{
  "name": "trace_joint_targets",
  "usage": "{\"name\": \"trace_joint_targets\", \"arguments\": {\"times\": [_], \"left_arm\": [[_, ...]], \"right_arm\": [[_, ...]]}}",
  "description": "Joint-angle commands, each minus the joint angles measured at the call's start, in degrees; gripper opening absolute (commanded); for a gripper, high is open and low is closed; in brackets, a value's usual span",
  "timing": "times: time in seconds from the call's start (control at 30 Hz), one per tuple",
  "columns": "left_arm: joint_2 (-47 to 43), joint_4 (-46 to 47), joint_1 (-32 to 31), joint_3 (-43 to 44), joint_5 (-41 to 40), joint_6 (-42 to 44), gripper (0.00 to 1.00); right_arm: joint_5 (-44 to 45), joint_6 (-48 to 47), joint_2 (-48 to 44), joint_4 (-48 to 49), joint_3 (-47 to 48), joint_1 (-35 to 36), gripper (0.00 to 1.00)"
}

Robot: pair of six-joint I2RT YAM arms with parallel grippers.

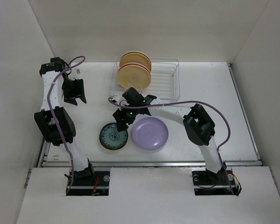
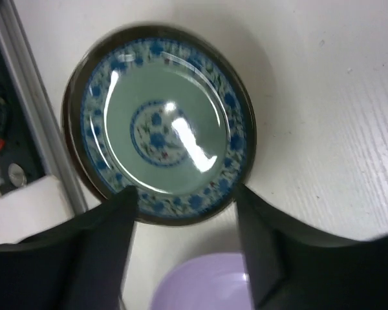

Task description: Unload the plates from the dish rack

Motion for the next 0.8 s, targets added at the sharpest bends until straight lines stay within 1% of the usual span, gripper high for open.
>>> {"name": "trace_joint_targets", "arguments": {"times": [0.0,0.07,0.1,0.17,0.2,0.27,0.3,0.37,0.4,0.43,0.47,0.53,0.57,0.63,0.67,0.7,0.77], "left_arm": [[-3.2,0.8,0.0,1.0,-0.4,-0.1,0.48],[-3.2,0.8,-1.1,2.5,0.1,1.7,0.48],[-2.7,1.5,-3.0,4.4,0.1,2.4,0.48],[-2.1,2.9,-5.2,6.6,0.1,4.3,0.48],[-1.2,3.8,-7.9,7.7,0.1,5.7,0.47],[-0.2,7.0,-10.5,11.3,-0.6,7.2,0.46],[1.0,8.4,-13.0,12.3,-0.6,7.8,0.46],[1.5,13.9,-15.3,13.6,-0.6,9.5,0.45],[2.8,15.9,-16.5,13.6,0.1,10.4,0.45],[3.4,17.8,-18.9,14.2,0.1,11.4,0.45],[3.4,22.4,-20.1,14.2,0.1,13.2,0.45],[5.6,27.6,-22.2,14.2,0.1,13.9,0.45],[7.3,32.6,-23.8,14.2,-0.4,13.9,0.45],[8.3,37.4,-25.0,14.2,-1.8,13.9,0.45],[11.0,38.9,-26.2,14.7,-2.8,14.5,0.45],[12.7,39.7,-26.7,17.1,-3.6,15.1,0.45],[16.9,39.7,-27.5,19.7,-6.1,15.7,0.43]], "right_arm": [[0.0,0.5,-1.3,1.2,4.3,0.6,0.75],[2.1,0.5,-2.7,-0.4,6.0,0.6,0.76],[2.8,0.5,-4.4,-0.4,6.5,0.6,0.76],[4.0,1.5,-6.9,-0.4,7.2,-0.6,0.77],[5.3,2.2,-10.0,0.3,7.2,-2.1,0.77],[8.2,4.7,-13.1,1.4,6.5,-4.2,0.77],[13.4,5.8,-14.7,1.9,5.4,-6.7,0.79],[18.5,8.9,-18.8,2.4,4.8,-9.8,0.8],[23.4,10.0,-19.9,2.4,3.2,-13.3,0.8],[26.1,10.9,-21.9,2.4,2.4,-15.0,0.8],[28.8,12.5,-23.0,2.4,1.5,-16.7,0.8],[34.5,13.7,-24.8,2.9,-1.5,-21.1,0.8],[35.8,13.7,-26.4,3.6,-3.4,-23.4,0.8],[36.3,13.7,-27.7,3.6,-4.3,-24.2,0.8],[36.9,13.7,-28.9,3.6,-5.7,-25.3,0.8],[37.4,13.7,-29.4,3.6,-6.4,-25.9,0.8],[37.4,13.7,-30.4,3.6,-8.3,-26.7,0.8]]}}
